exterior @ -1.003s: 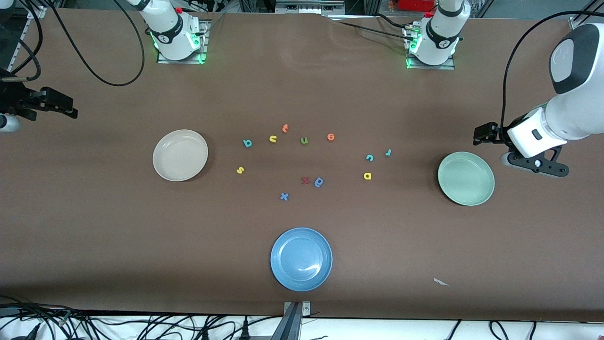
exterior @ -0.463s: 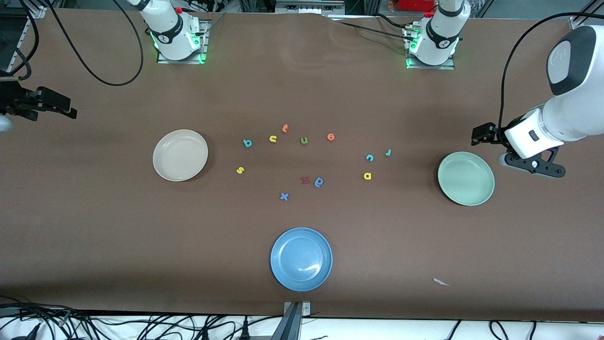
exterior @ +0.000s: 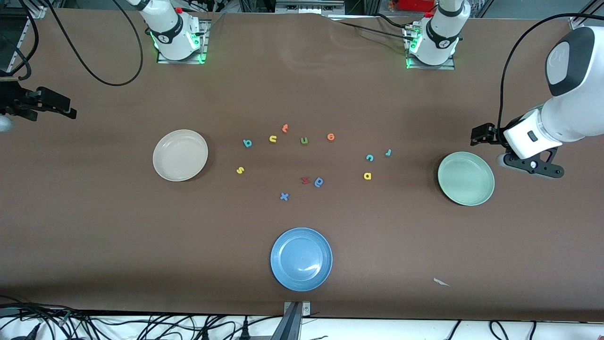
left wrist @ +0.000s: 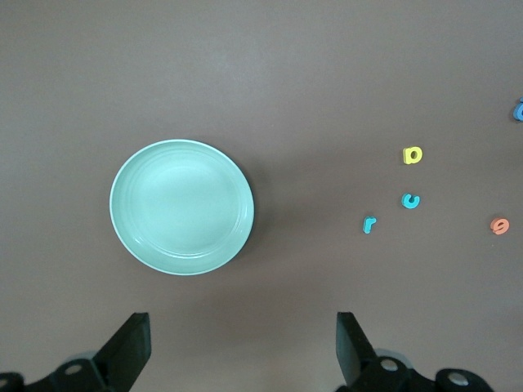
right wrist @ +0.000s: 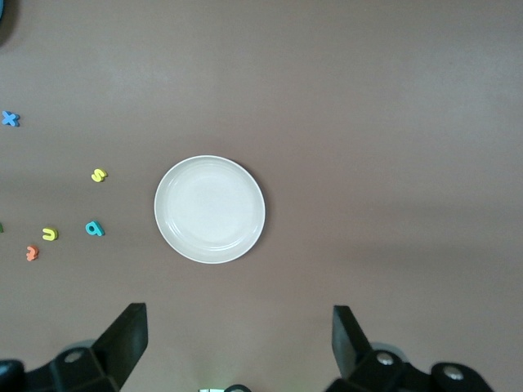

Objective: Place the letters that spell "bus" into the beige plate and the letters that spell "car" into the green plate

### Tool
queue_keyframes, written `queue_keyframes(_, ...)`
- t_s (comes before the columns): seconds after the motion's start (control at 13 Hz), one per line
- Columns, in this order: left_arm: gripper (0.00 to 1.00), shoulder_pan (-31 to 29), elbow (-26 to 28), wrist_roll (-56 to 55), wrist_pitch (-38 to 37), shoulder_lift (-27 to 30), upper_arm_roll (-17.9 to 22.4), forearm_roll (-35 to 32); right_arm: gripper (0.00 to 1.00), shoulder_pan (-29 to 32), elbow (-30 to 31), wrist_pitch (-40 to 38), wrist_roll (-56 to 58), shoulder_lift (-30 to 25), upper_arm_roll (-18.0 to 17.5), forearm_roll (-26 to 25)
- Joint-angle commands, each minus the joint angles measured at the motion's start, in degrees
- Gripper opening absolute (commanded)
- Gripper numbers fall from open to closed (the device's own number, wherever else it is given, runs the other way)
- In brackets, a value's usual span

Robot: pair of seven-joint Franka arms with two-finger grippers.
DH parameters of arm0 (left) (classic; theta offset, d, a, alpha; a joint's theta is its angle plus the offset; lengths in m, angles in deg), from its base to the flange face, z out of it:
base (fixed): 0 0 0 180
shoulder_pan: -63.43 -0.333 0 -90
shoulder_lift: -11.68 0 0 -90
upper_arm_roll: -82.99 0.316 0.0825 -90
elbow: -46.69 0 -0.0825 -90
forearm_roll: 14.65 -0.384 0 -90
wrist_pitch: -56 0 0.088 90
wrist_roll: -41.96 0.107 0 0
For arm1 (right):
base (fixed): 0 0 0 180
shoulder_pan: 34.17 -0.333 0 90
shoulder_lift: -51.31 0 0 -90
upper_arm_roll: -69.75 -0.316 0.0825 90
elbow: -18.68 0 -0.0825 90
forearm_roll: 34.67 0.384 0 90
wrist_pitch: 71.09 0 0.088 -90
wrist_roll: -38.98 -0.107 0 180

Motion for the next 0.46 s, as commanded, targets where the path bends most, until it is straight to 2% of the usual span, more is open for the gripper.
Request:
queue_keyframes(0.0,1.0,-0.05,-1.44,0.5,-0.58,-0.24,0.32,1.9,1.0,-0.13,-0.71,-0.06,0.39,0.13,-0.14,-0.77)
queue_keyframes(0.39,1.0,0.12,-1.36,0.32,-0.58,-0.5,0.32,1.9,1.0,-0.22,-0.71,0.11,0.39,0.13,-0.4,-2.44)
